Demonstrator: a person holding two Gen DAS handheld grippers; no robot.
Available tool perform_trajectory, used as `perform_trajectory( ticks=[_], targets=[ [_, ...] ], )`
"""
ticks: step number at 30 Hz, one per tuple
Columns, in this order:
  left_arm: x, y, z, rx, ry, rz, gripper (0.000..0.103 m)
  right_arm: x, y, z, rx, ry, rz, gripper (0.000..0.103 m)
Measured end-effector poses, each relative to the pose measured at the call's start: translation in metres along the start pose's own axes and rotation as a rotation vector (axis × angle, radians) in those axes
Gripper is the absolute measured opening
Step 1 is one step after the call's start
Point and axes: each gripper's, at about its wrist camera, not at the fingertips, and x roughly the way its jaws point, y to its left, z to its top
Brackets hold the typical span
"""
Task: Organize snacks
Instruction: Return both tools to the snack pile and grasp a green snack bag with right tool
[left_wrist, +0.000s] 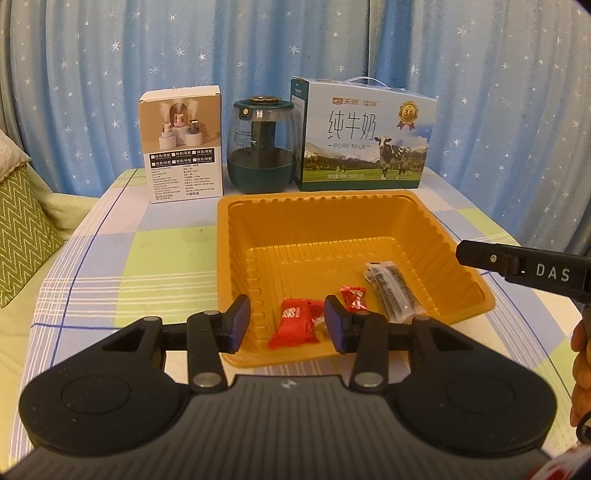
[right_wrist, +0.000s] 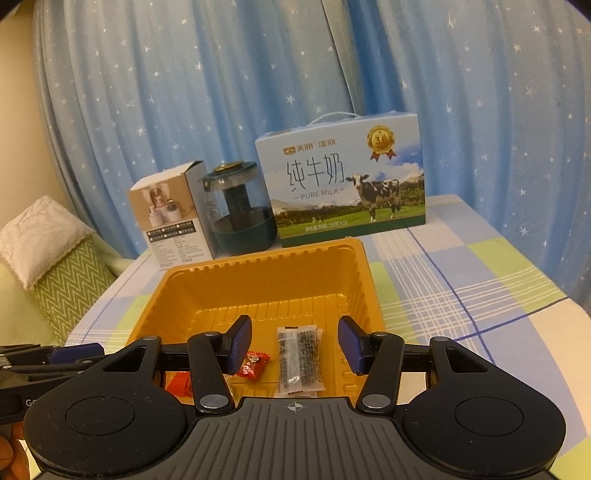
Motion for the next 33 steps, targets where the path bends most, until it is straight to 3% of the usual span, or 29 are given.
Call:
perform_trajectory(
  ticks=[8,20,33],
  targets=[
    [-0.032,-0.003,-0.019,-0.023,-0.008,-0.016,0.04,-0.04,-0.001,-0.014,-0.012,0.0,0.016,0.052],
    [-0.093,-0.007,-0.059,-0.033,-0.028,0.023,0.045,-0.095,0.014,-0.055,-0.103,0.033,0.074,0.052],
    [-0.123,-0.005,-0.122,-0.057,0.053,0.024,0.054,-0.122,0.004,-0.115,-0.289,0.153,0.16,0.052]
  ],
)
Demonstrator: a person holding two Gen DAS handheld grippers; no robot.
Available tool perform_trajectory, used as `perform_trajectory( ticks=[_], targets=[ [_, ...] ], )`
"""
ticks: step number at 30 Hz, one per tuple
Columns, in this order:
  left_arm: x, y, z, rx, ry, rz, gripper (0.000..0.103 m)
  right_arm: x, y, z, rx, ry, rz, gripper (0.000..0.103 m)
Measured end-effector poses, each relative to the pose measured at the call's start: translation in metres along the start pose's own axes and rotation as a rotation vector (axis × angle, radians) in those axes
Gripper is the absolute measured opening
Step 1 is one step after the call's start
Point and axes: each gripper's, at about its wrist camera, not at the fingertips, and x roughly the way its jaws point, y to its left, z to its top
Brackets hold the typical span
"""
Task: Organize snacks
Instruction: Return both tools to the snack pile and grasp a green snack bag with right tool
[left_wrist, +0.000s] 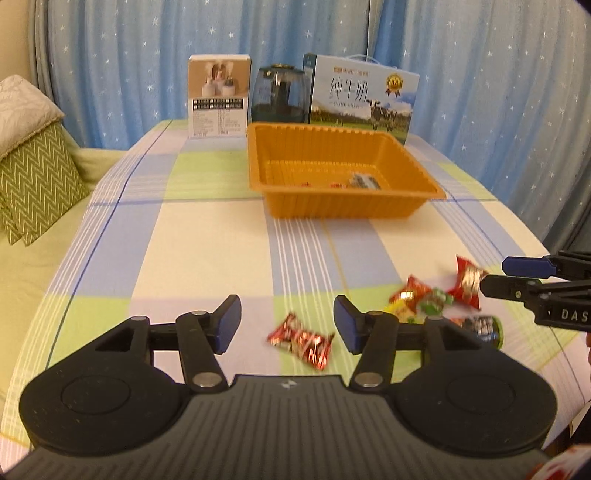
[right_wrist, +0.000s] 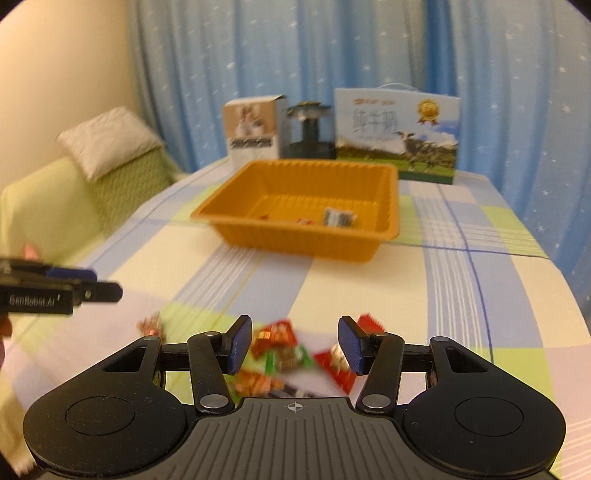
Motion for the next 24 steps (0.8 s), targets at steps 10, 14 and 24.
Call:
perform_trajectory(
  ticks=[10,14,24],
  targets=[
    [0.006,0.002,-0.017,0.008,0.008,0.023,0.082,0.031,0.011,-0.027,-0.278,0.135,0.079,0.052],
    [0.008,0.002,-0.017,0.014,-0.003,0.025,0.09,0.049,0.012,-0.025,-0.328,0.168,0.095,0.052],
    [0.013,0.002,-0.021,0.002,0.02,0.021,0.095,0.046,0.009,-0.029,-0.162,0.259,0.123,0.046]
  ],
)
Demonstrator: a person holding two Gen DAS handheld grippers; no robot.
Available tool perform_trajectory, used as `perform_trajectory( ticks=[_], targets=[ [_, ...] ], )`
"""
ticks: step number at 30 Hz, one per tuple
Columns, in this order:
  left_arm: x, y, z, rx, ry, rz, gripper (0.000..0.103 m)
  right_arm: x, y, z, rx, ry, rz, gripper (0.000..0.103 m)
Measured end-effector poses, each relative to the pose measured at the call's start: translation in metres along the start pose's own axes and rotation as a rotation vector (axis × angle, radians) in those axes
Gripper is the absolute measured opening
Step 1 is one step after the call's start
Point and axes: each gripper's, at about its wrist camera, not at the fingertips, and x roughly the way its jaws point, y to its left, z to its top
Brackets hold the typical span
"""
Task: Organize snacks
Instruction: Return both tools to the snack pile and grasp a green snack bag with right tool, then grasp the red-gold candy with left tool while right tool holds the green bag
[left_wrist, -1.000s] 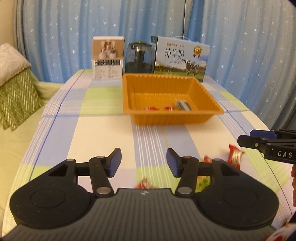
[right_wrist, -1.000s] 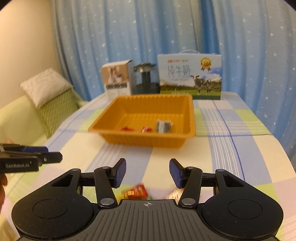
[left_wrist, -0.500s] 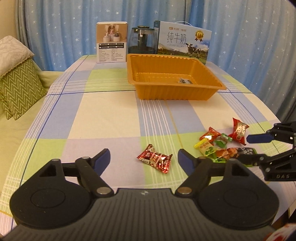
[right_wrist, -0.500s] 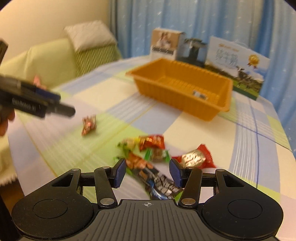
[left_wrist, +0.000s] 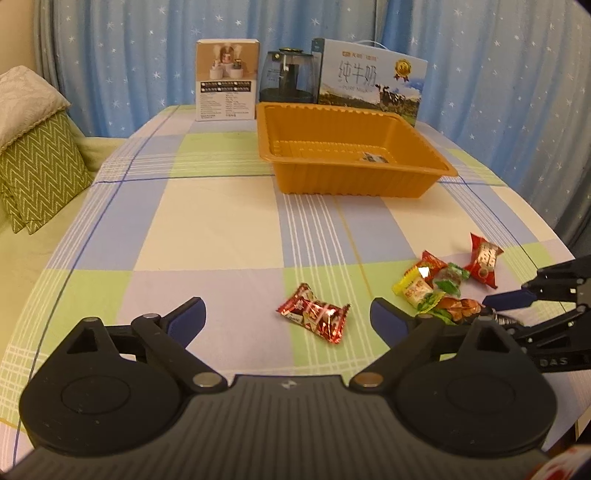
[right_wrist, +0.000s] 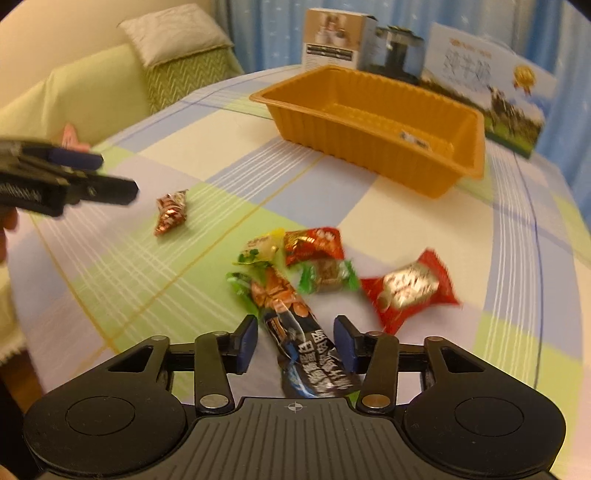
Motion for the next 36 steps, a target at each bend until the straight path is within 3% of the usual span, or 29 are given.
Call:
perform_trajectory(
  ticks=[4,9,11,15,19,26,36],
  targets=[
    [0.002,0.0,-0.001,-0.009,0.03,-0.01,0.095,-0.007,0.008,-0.002,0.013,-0.021,0.061,0.046],
    [0.004,0.002,-0.002,-0.031,0.047,-0.009,0.094,0.001,0.018,0.001,-0.01,-0.028,0.017,0.042],
    [0.006,0.003,-0.003,-0.035,0.053,-0.011,0.094,0.005,0.021,0.0,-0.032,-0.024,-0.012,0.031],
    [0.009,0.003,-0.004,-0.047,0.062,-0.019,0.094,0.007,0.03,-0.003,-0.082,-0.025,-0.03,0.029],
    [0.014,0.0,-0.004,-0.053,0.072,-0.036,0.091,-0.001,0.032,-0.003,-0.036,-0.074,-0.001,0.029],
    [0.029,-0.009,-0.001,-0.064,0.084,-0.045,0.079,-0.021,0.011,0.009,0.104,-0.192,-0.051,0.029],
    [0.055,-0.01,0.006,-0.146,0.086,-0.091,0.046,-0.023,-0.001,0.015,0.158,-0.202,-0.09,0.029]
  ],
)
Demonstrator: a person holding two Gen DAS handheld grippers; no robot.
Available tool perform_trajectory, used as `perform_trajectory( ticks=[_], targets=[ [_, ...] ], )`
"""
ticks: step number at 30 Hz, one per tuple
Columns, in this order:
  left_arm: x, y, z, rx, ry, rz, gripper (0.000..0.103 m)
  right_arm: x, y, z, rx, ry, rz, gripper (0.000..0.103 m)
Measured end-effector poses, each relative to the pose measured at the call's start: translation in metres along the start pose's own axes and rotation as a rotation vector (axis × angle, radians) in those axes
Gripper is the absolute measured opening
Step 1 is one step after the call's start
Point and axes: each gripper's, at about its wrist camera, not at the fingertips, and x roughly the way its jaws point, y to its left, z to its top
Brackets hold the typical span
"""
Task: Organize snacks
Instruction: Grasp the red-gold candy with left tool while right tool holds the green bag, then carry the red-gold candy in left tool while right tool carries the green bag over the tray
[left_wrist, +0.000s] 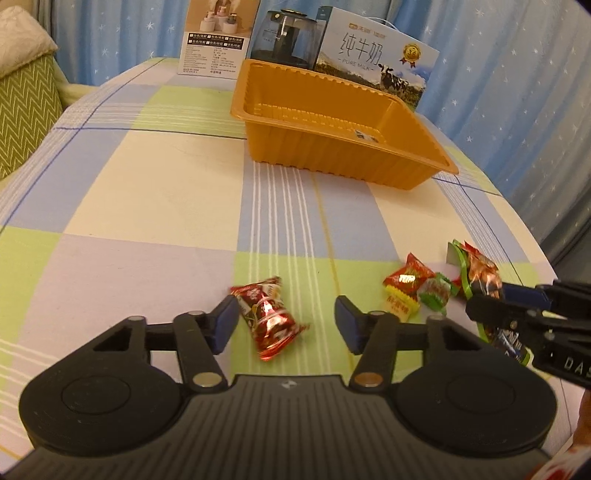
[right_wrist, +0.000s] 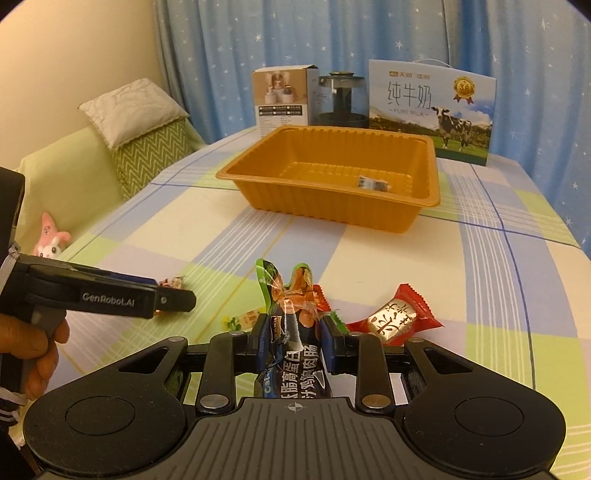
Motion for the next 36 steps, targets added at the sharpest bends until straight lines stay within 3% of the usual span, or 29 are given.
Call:
perform_trajectory(
  ticks=[4,7,12,22,36],
  targets=[
    [0.003,-0.006,0.0,0.047,-0.012,0.035,0.039,0.003,-0.001,0.001,0.01,0.005,-0.006,0.029],
    [0.004,-0.012,-0.002,0.124,-0.006,0.085,0.025,0.005,0.001,0.003,0.012,0.002,-0.006,0.029],
    [0.001,-0.012,-0.003,0.144,0.007,0.1,0.019,0.005,0.003,0.006,0.022,-0.007,-0.008,0.029],
    [-0.016,-0.025,0.015,0.118,-0.044,0.053,0.018,0.0,-0.003,0.021,0.093,-0.053,-0.042,0.029],
    [-0.03,-0.053,0.086,0.144,-0.149,-0.018,0.018,-0.005,-0.014,0.073,0.177,-0.154,-0.089,0.029]
  ],
)
